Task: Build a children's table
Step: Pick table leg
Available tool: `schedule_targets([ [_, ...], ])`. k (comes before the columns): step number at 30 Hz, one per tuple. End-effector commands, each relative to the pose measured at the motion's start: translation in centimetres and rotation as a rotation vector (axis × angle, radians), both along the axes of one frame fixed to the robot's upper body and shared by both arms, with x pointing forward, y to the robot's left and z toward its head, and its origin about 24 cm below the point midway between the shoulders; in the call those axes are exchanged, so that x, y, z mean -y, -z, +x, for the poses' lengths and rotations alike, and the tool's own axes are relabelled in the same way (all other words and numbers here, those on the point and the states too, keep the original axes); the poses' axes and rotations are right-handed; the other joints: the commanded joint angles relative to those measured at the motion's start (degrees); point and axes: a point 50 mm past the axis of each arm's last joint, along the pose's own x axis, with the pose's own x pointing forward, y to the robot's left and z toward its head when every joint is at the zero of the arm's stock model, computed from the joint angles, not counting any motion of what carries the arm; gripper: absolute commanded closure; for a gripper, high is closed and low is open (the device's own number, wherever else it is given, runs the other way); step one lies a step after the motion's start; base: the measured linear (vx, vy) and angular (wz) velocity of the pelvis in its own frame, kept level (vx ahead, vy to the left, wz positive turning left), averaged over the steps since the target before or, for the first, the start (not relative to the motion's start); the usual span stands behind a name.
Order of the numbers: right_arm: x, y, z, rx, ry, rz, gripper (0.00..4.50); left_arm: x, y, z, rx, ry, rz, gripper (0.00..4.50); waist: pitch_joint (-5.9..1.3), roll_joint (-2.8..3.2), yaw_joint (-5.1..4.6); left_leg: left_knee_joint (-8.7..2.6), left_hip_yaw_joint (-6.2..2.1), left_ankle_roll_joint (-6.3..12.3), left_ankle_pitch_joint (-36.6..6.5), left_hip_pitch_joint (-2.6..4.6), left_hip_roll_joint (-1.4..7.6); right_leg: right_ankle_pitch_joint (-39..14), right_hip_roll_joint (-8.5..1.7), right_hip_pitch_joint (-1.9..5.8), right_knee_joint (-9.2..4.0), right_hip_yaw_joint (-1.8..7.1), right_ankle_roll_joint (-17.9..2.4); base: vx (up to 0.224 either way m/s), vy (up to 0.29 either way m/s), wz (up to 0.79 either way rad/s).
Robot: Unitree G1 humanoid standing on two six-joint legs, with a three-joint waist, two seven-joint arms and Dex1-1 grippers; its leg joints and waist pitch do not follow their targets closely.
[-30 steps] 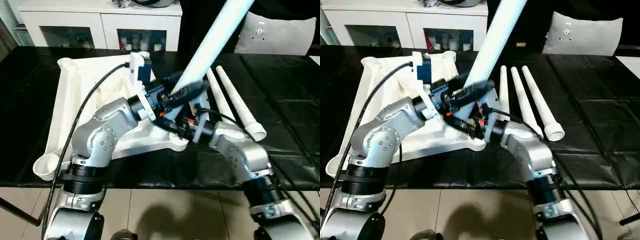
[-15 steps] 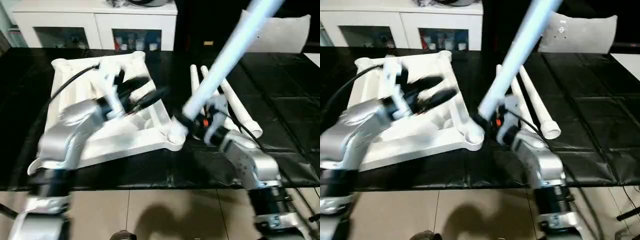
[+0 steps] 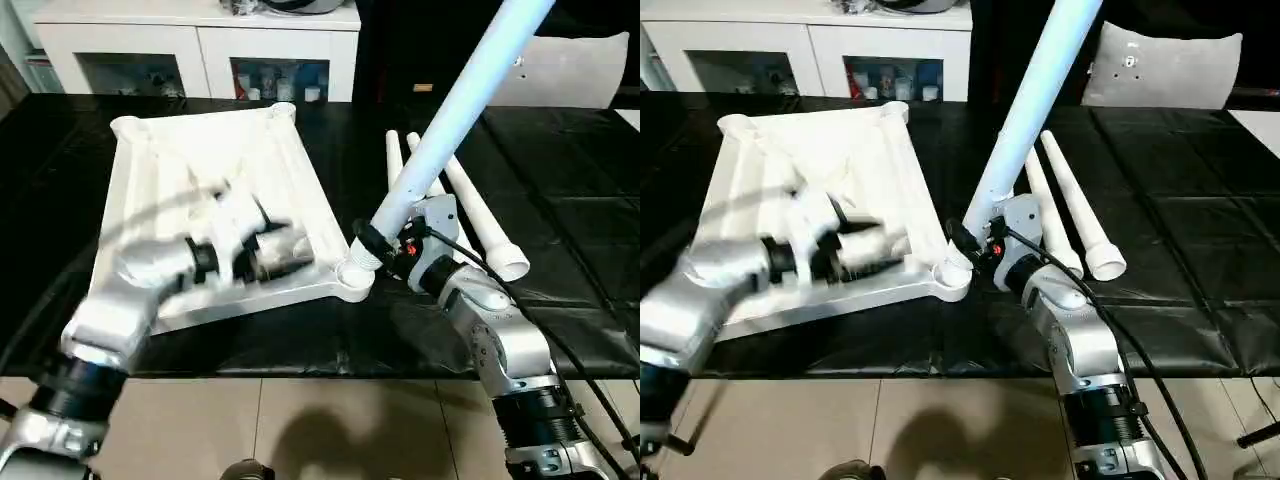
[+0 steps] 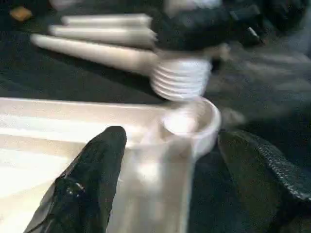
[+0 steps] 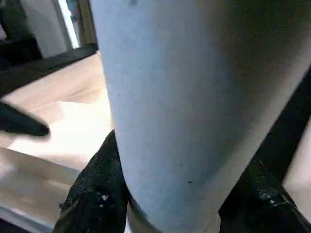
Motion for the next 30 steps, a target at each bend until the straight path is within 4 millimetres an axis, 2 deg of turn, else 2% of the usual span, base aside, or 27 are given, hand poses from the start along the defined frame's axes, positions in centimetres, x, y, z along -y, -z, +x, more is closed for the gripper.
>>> schedule_targets([
  [1,0.4,-0.8,0.1,0.022,0.011,0.034,2.58,-0.1,0.4,-0.2,-0.016,0.036,0.044,1.01,-4.00,1.48,-0.12,-4.25,-1.01,-3.19,-11.78,2.02,2.56,2.20,-3.67,1.75,-3.97,1.78,-11.33,0.000,0.000,0.00],
  [3,0.8,-0.8,0.1,0.030,0.021,0.032,2.58,0.0,1.0,-0.3,-0.031,0.059,0.075,1.01,-3.98,1.28,-0.13,-4.30,-0.95,-3.35,-12.30,2.07,2.62,2.22,-3.66,1.75,-4.06,1.77,-11.55,0.000,0.000,0.00],
  [4,1.1,-0.7,0.0,0.030,0.020,0.031,2.58,0.1,1.3,-0.4,-0.044,0.073,0.090,1.01,-3.97,1.44,-0.07,-4.30,-0.96,-3.41,-12.47,2.13,2.64,2.34,-3.60,1.68,-4.10,1.76,-11.50,0.000,0.000,0.00],
  [6,1.3,-0.6,-0.2,0.026,0.012,0.029,2.58,0.3,1.8,-0.4,-0.067,0.091,0.106,1.01,-3.95,1.33,-0.02,-4.32,-0.94,-3.43,-12.58,2.14,2.63,2.18,-3.64,1.75,-4.10,1.80,-11.38,0.000,0.000,0.00],
  [11,1.4,-0.8,-0.4,0.024,-0.033,0.023,2.58,0.6,2.3,0.1,-0.147,0.067,0.095,1.47,-4.05,1.54,-0.02,-4.16,-0.94,-3.29,-12.15,2.08,2.53,3.45,-3.70,1.96,-3.97,1.73,-12.14,0.000,0.000,0.00],
  [12,1.5,-1.0,-0.5,0.028,-0.041,0.019,2.58,0.5,2.6,0.6,-0.147,0.029,0.120,1.56,-4.02,1.63,0.03,-4.09,-0.93,-3.01,-11.95,1.97,2.49,3.36,-3.75,2.00,-4.02,1.76,-12.30,0.000,0.000,0.00],
  [13,1.5,-1.0,-0.5,0.028,-0.041,0.018,2.58,0.5,2.6,0.7,-0.146,0.026,0.122,1.65,-4.04,1.44,0.04,-4.05,-0.92,-2.64,-11.56,1.99,2.51,3.58,-3.74,2.07,-4.05,1.77,-12.25,0.000,0.000,0.00],
  [14,1.5,-1.0,-0.5,0.029,-0.040,0.015,2.58,0.5,2.7,0.9,-0.140,0.014,0.128,1.72,-4.07,1.73,0.09,-3.99,-1.00,-2.45,-11.19,1.94,2.50,3.88,-3.82,2.11,-4.02,1.78,-12.26,0.000,0.000,0.00],
  [16,1.5,-1.0,-0.5,0.030,-0.039,0.013,2.58,0.7,2.8,1.2,-0.121,0.006,0.125,1.94,-4.11,1.55,0.09,-3.86,-0.91,-1.67,-10.28,1.79,2.43,4.04,-3.88,2.22,-4.18,1.80,-12.32,0.000,0.000,0.00],
  [17,1.6,-1.0,-0.5,0.030,-0.039,0.011,2.58,0.7,2.8,1.3,-0.124,0.000,0.118,1.94,-4.13,1.82,0.13,-3.84,-0.97,-1.68,-10.18,1.75,2.42,3.80,-3.94,2.23,-4.10,1.78,-12.42,0.000,0.000,0.00],
  [20,1.6,-0.9,-0.6,0.029,-0.043,0.007,2.58,1.0,3.0,1.5,-0.126,-0.007,0.109,2.17,-4.20,2.00,0.14,-3.78,-0.94,-1.28,-9.75,1.71,2.51,3.83,-3.89,2.18,-4.11,1.72,-12.81,0.000,0.000,0.00],
  [21,1.5,-0.9,-0.6,0.028,-0.046,0.004,2.58,1.1,3.1,1.7,-0.134,-0.015,0.108,2.40,-4.18,1.94,0.08,-3.80,-0.93,-1.24,-9.76,1.68,2.47,3.80,-3.84,2.19,-4.14,1.71,-12.80,0.000,0.000,0.00],
  [24,1.5,-0.8,-0.7,0.026,-0.050,-0.003,2.58,1.0,3.2,1.9,-0.148,-0.026,0.116,2.51,-4.10,2.07,0.08,-3.92,-0.97,-1.53,-11.08,1.83,2.55,1.90,-3.88,2.06,-4.33,1.71,-12.80,0.000,0.000,0.00],
  [25,1.4,-0.8,-0.7,0.026,-0.051,-0.004,2.58,1.0,3.3,2.0,-0.150,-0.027,0.119,2.73,-4.11,2.11,0.08,-3.98,-1.03,-1.62,-11.21,1.84,2.61,1.85,-3.87,2.06,-4.29,1.71,-12.83,0.000,0.000,0.00],
  [30,1.3,-0.8,-0.7,0.022,-0.063,-0.009,2.58,0.7,3.5,2.1,-0.164,-0.017,0.140,3.02,-4.15,2.04,0.12,-3.90,-1.00,-1.40,-10.70,1.77,2.55,2.92,-3.96,2.14,-4.24,1.72,-12.97,0.000,0.000,0.00],
])
